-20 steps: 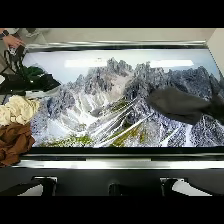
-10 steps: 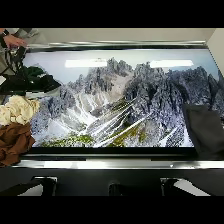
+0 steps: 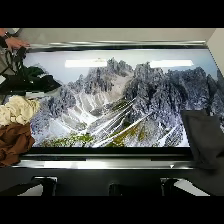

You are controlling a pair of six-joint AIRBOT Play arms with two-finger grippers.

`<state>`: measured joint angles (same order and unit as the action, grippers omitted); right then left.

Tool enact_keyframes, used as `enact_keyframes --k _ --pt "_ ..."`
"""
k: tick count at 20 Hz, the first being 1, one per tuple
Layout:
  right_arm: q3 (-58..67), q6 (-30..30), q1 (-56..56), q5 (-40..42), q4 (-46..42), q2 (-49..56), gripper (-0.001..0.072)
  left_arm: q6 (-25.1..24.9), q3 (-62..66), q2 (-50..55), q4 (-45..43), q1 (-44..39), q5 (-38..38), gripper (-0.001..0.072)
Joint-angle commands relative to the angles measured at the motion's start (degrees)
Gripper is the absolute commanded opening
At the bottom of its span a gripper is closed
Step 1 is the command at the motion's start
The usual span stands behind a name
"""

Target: Fold the shirts.

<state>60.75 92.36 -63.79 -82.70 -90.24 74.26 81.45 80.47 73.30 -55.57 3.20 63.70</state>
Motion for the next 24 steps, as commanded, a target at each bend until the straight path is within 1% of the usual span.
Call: enact_keyframes --k 1,3,4,5,7,8,9,10,11,12,13,14,15,16,18,19,24 --pt "11.04 -2.43 0.07 3.06 10.38 -0.09 0.0644 -0.46 5.46 -0.07 -0.52 0.72 -1.05 0.003" --pt "20.7 -3.3 0.79 9.62 21.62 -0.5 0.0643 -0.37 11.91 0.02 -6.67 0.22 -2.34 0.0029" --pt "24.83 -4.85 2.86 13.88 26.73 -1.16 0.0642 1.33 14.91 0.31 -12.9 -0.66 -2.45 0.0028" --pt "27.61 -6.88 6.49 18.08 30.27 -2.12 0.0641 4.2 16.92 0.63 -20.85 -2.08 -2.32 0.0028" --pt "28.81 -9.81 17.35 23.19 31.67 -4.39 0.0641 11.15 17.68 1.51 -39.87 -5.9 -0.96 0.0029" --pt "28.81 -9.88 23.71 22.75 30.32 -4.7 0.0641 14.21 17.55 2.56 -46.6 -7.56 1.7 0.003" --pt "28.68 -9.33 30.38 20.33 27.61 -4.48 0.0641 15.65 16.85 3.74 -48.0 -8.2 4.63 0.0034" --pt "28.04 -6.58 37.9 17.66 23.34 -3.8 0.0641 15.72 15.61 4.76 -46.58 -8.26 7.63 0.0109" --pt "26.84 -3.58 44.89 14.67 18.95 -2.67 0.0639 15.72 13.84 5.88 -44.81 -8.28 11.5 0.0335" --pt "25.44 -1.46 50.49 11.19 16.39 -1.29 0.0639 16.33 11.08 6.88 -42.97 -8.28 16.41 0.0617" --pt "23.47 -0.79 55.36 7.61 16.09 0.35 0.064 16.74 7.21 7.41 -41.62 -8.28 20.87 0.0703" --pt "21.57 -0.79 58.86 4.55 16.39 1.92 0.064 16.7 2.58 7.02 -41.16 -8.31 22.38 0.0703" --pt "19.8 -0.76 61.9 1.73 16.7 3.5 0.0639 16.63 -2.91 5.42 -40.41 -8.5 21.16 0.0693" --pt "18.38 -0.79 63.69 0.35 16.65 4.44 0.0639 16.59 -7.72 3.06 -40.11 -8.87 18.1 0.0646" --pt "16.94 -0.85 65.66 0.37 15.61 4.87 0.0639 16.59 -14.67 -1.73 -39.95 -10.14 11.21 0.0646" --pt "16.94 -0.83 65.83 0.59 15.34 4.81 0.064 16.59 -15.91 -2.95 -39.89 -10.56 9.7 0.0647" --pt "16.96 -0.83 65.81 -3.72 15.47 4.83 0.064 16.57 -15.91 -3.32 -39.93 -11.26 9.44 0.0648"
